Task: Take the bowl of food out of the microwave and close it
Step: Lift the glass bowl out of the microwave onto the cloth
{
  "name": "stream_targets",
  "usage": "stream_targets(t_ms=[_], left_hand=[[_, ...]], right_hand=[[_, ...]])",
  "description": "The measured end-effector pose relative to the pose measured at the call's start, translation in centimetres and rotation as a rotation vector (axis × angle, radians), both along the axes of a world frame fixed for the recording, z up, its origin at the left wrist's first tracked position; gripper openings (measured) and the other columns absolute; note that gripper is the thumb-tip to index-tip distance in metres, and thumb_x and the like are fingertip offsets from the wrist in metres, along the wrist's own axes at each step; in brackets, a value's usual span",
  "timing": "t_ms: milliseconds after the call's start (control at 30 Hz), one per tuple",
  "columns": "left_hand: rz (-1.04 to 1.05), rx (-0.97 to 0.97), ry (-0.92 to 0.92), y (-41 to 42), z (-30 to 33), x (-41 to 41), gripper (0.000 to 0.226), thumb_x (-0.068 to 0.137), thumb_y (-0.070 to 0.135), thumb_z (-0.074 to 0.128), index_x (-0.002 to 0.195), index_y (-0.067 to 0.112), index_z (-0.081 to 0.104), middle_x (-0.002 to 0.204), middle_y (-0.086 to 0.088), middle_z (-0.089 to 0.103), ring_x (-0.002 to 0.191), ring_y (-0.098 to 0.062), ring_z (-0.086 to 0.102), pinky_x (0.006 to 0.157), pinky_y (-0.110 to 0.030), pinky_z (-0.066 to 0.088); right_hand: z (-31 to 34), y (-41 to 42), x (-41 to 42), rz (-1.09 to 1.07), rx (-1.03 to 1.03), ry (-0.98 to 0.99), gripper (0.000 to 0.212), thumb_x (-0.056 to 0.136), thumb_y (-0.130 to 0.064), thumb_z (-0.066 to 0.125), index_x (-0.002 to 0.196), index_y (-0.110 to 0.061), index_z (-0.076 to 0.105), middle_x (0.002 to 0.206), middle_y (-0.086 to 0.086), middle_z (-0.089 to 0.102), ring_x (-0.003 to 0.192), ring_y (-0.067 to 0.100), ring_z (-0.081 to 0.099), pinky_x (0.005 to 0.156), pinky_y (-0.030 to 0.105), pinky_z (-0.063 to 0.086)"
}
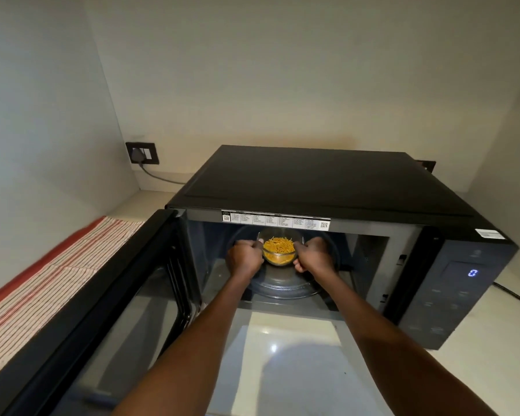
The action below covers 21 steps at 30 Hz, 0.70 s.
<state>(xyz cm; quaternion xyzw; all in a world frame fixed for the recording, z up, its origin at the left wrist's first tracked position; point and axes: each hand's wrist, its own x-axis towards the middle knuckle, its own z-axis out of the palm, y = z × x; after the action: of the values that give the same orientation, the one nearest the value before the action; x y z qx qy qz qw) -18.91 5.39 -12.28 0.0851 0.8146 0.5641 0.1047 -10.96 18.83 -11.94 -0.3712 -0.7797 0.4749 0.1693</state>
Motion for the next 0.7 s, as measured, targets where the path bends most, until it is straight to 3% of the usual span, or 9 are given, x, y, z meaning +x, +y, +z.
stream_targets(t_ms=[100, 233, 367, 433, 533, 633, 700], left_hand=[[0.03, 0.101, -0.108, 0.2, 0.2, -0.2, 0.026, 0.089, 0.027, 0.066, 0.076, 0.007, 0.074, 0.072, -0.012, 0.076, 0.071, -0.024, 0.076, 0.067, -0.03, 0.055], [0.06, 0.147, -0.142, -0.3, 0.5, 0.4, 0.036, 0.084, 0.013, 0.07, 0.049, 0.016, 0.064, 0.042, 0.009, 0.061, 0.048, -0.011, 0.067, 0.069, -0.035, 0.06], [0.105, 0.132, -0.113, -1.4, 1.6, 2.0, 0.032, 0.081, 0.013, 0.073, 0.051, 0.018, 0.065, 0.05, 0.004, 0.066, 0.042, -0.006, 0.066, 0.06, -0.029, 0.06], [0.107, 0.123, -0.108, -2.0, 2.2, 2.8, 0.024, 0.081, 0.011, 0.073, 0.057, 0.015, 0.069, 0.054, 0.002, 0.067, 0.044, -0.009, 0.067, 0.057, -0.028, 0.062], [0.1, 0.101, -0.114, -3.0, 3.1, 4.5, 0.009, 0.079, 0.007, 0.075, 0.07, 0.004, 0.074, 0.054, -0.001, 0.067, 0.041, -0.01, 0.066, 0.051, -0.028, 0.061], [0.089, 0.048, -0.113, -4.3, 3.8, 6.3, 0.02, 0.075, 0.009, 0.078, 0.057, 0.007, 0.069, 0.049, -0.003, 0.065, 0.047, -0.019, 0.069, 0.06, -0.039, 0.063], [0.077, 0.037, -0.106, -5.6, 4.9, 8.3, 0.011, 0.074, 0.005, 0.075, 0.068, -0.002, 0.07, 0.054, -0.004, 0.064, 0.054, -0.022, 0.067, 0.06, -0.039, 0.063]], right_hand=[[0.3, 0.1, -0.2, -0.003, 0.009, -0.046, 0.033, 0.093, -0.026, 0.054, 0.077, 0.002, 0.063, 0.042, 0.005, 0.061, 0.032, 0.014, 0.055, 0.048, 0.021, 0.046], [0.8, -0.5, 0.7, 0.003, 0.031, -0.084, 0.035, 0.092, -0.027, 0.056, 0.087, 0.005, 0.065, 0.032, -0.001, 0.056, 0.029, 0.008, 0.054, 0.05, 0.021, 0.044], [1.6, -1.6, 2.4, 0.033, 0.065, -0.088, 0.032, 0.09, -0.027, 0.055, 0.089, 0.004, 0.062, 0.029, -0.002, 0.054, 0.034, 0.008, 0.054, 0.053, 0.023, 0.045], [2.2, -2.3, 3.4, 0.043, 0.084, -0.074, 0.026, 0.089, -0.023, 0.056, 0.085, 0.002, 0.062, 0.033, -0.001, 0.057, 0.035, 0.009, 0.056, 0.052, 0.023, 0.047], [3.0, -3.3, 5.2, 0.043, 0.115, -0.063, 0.027, 0.084, -0.019, 0.061, 0.063, -0.002, 0.061, 0.033, 0.001, 0.058, 0.034, 0.011, 0.059, 0.049, 0.027, 0.055], [3.4, -4.2, 7.3, 0.042, 0.157, -0.061, 0.032, 0.079, -0.02, 0.064, 0.054, 0.0, 0.061, 0.039, 0.007, 0.062, 0.038, 0.016, 0.06, 0.054, 0.035, 0.059], [4.0, -4.9, 9.2, 0.067, 0.187, -0.069, 0.033, 0.076, -0.021, 0.064, 0.052, 0.001, 0.06, 0.042, 0.01, 0.064, 0.038, 0.015, 0.057, 0.055, 0.036, 0.06]])
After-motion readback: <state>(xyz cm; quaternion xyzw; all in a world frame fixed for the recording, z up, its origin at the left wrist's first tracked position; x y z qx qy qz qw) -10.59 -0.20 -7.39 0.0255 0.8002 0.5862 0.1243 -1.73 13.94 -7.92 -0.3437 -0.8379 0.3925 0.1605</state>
